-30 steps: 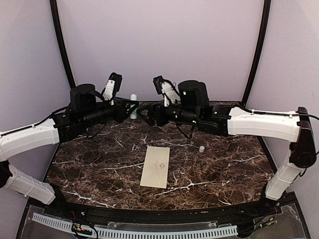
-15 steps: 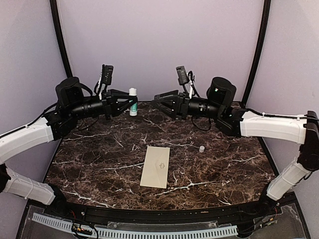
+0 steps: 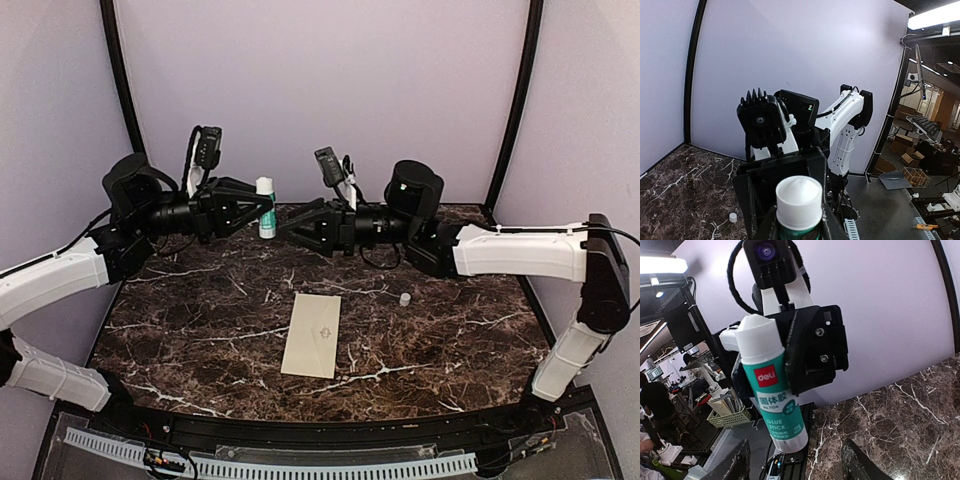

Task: Place the letter into the envelope and seal it
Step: Screw the solid glue.

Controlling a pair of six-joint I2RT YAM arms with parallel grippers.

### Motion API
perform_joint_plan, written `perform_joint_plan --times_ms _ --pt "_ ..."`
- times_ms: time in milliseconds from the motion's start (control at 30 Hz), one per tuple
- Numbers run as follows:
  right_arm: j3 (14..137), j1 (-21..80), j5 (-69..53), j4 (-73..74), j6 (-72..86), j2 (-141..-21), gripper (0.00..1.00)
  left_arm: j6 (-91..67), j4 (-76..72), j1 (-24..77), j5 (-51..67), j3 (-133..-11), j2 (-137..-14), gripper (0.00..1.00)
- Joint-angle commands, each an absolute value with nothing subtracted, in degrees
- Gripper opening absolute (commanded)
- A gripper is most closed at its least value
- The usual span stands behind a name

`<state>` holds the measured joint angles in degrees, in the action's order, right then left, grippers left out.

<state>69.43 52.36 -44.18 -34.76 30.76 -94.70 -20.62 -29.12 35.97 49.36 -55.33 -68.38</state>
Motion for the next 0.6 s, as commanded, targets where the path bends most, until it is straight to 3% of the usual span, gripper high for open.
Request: perform_joint_plan --times_ms 0,167,567 --pt "72.16 53.72 -47.17 -39.70 31.92 -96.21 0.55 -22.00 -32.95 36.08 51.68 -54.65 -68.09 0.00" --pt "73.98 54.18 -49.62 -41.50 34.07 -98.33 0.45 -22.15 -32.82 36.12 51.37 -54.66 -68.16 0.00" --pt "74.71 54.69 -49.46 -39.75 33.22 -98.31 0.32 -22.61 -33.04 36.12 50.97 -54.53 -68.38 0.00"
